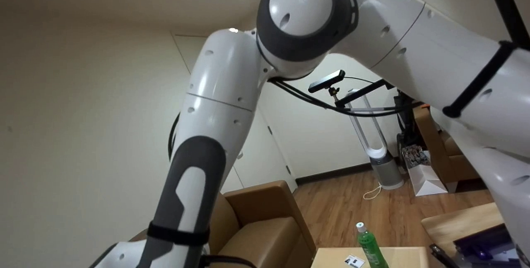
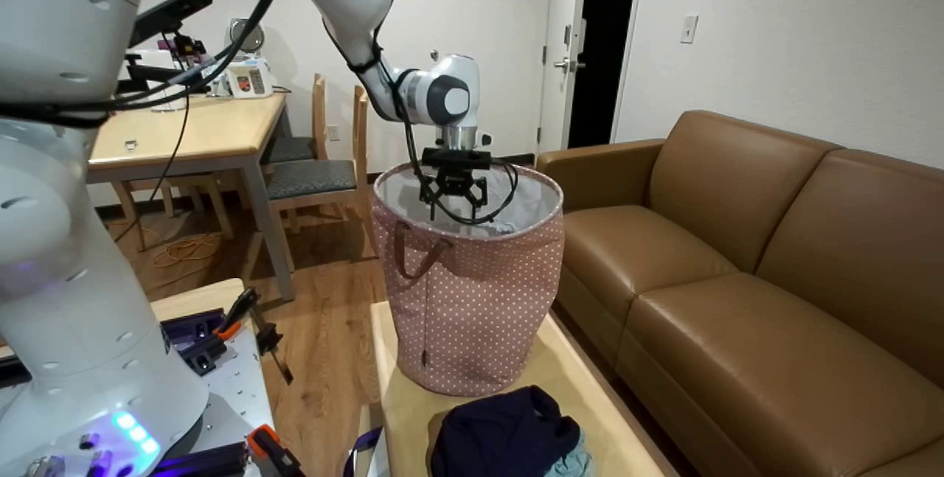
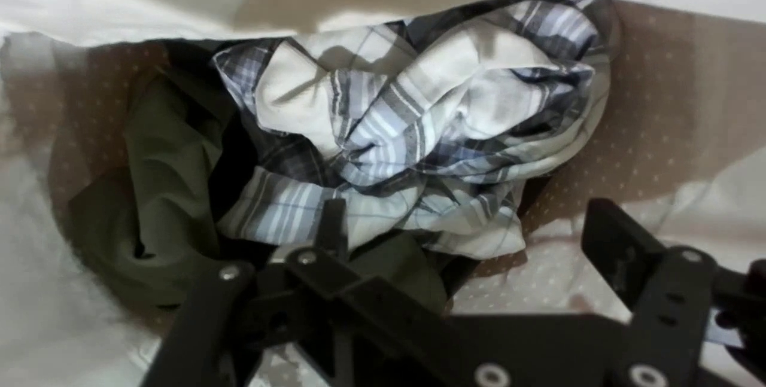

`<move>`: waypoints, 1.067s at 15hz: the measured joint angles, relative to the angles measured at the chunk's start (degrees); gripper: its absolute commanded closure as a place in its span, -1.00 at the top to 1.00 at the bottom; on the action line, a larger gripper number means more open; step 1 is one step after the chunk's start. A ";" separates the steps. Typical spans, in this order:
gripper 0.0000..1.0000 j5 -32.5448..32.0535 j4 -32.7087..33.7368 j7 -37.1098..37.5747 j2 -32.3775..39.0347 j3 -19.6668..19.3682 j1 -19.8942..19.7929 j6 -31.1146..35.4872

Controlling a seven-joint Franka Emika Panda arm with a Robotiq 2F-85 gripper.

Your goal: Remove the shirt from the laundry bag

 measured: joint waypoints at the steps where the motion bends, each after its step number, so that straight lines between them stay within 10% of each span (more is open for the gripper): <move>1: 1.00 -0.97 0.11 0.00 1.70 -0.17 -0.01 1.69; 16: 1.00 -6.61 -2.59 -0.23 8.57 -1.66 -0.17 13.06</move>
